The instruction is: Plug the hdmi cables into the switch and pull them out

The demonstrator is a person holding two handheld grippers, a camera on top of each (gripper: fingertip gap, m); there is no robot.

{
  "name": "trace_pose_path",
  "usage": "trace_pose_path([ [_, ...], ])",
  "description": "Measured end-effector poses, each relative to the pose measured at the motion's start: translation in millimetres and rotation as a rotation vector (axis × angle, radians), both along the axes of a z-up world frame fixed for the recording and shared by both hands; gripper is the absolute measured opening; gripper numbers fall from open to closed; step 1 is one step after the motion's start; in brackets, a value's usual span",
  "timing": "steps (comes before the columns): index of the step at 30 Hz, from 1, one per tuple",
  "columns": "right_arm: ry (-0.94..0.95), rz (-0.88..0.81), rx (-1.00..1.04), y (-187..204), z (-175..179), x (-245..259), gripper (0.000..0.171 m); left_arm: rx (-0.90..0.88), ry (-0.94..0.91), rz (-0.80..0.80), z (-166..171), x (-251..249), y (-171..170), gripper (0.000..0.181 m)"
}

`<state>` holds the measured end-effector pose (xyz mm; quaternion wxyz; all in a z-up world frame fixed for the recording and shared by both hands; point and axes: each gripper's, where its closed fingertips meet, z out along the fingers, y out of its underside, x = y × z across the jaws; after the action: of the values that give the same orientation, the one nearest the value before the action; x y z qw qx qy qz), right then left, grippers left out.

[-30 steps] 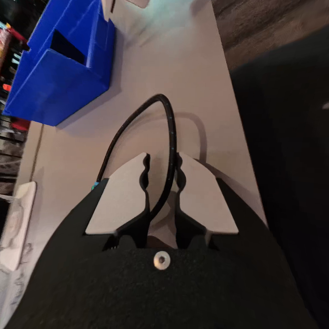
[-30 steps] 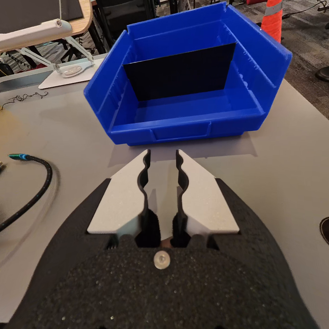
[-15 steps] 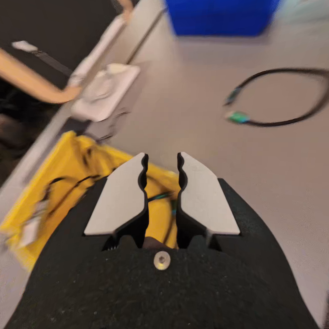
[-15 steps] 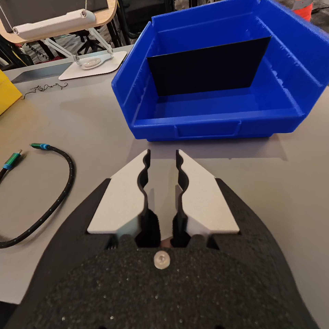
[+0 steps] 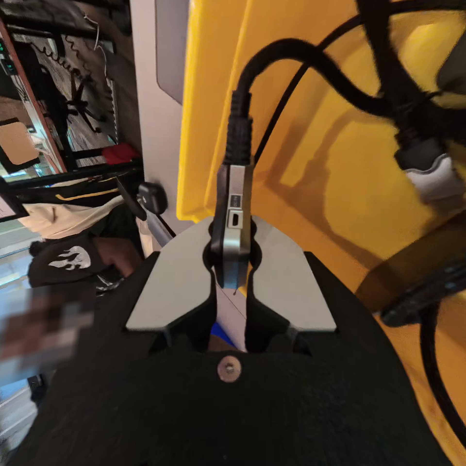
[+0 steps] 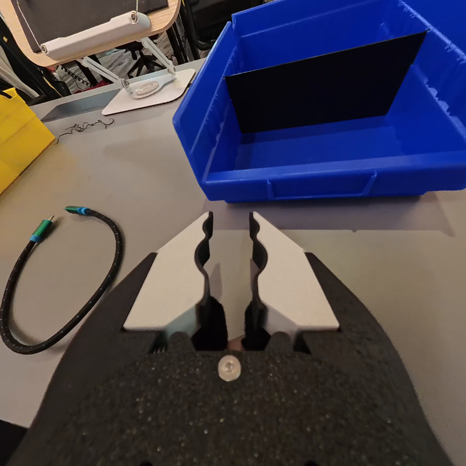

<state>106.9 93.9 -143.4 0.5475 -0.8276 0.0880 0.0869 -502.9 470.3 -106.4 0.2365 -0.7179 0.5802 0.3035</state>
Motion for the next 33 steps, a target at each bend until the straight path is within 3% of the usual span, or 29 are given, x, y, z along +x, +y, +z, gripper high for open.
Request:
trace_pose_path([
  [3, -0.001, 0.004, 0.0, -3.2, 0.0, -1.6, 0.028, 0.089, 0.039, -0.046, 10.1, 4.3, 4.6, 0.021],
  [6, 0.003, 0.008, 0.003, -5.5, 0.6, -4.4, 0.028, 0.221, -0.052, -0.07, 45.0, 13.8, 3.1, 0.021],
  [15, -0.022, 0.032, 0.024, -4.1, 7.6, -19.0, 0.028, 0.632, -0.223, -0.133, 244.4, 43.1, -45.7, 0.021],
  [18, -0.045, 0.05, 0.052, -2.3, 14.9, -26.4, 0.028, 0.707, -0.302, -0.164, 283.6, 69.5, -76.0, 0.021],
  [21, -0.016, 0.084, 0.117, 1.3, 35.6, -39.2, 0.028, 0.622, -0.286, -0.25, 272.2, 112.7, -106.9, 0.021],
  [24, 0.109, 0.195, 0.199, 4.6, 81.6, -66.9, 0.028, 0.336, -0.146, -0.424, 215.8, 167.0, -138.3, 0.022],
  [28, -0.01, 0.42, 0.297, 13.2, 143.3, -126.9, 0.031, 0.045, -0.038, -0.598, 160.3, 234.0, -172.9, 0.021],
  [31, -0.149, 0.672, 0.292, 19.9, 164.4, -190.4, 0.035, -0.014, 0.03, -0.709, 145.1, 278.5, -196.6, 0.021],
  [33, -0.332, 0.721, 0.311, 35.8, 170.7, -213.6, 0.038, -0.023, 0.063, -0.781, 138.6, 304.4, -216.5, 0.021],
])
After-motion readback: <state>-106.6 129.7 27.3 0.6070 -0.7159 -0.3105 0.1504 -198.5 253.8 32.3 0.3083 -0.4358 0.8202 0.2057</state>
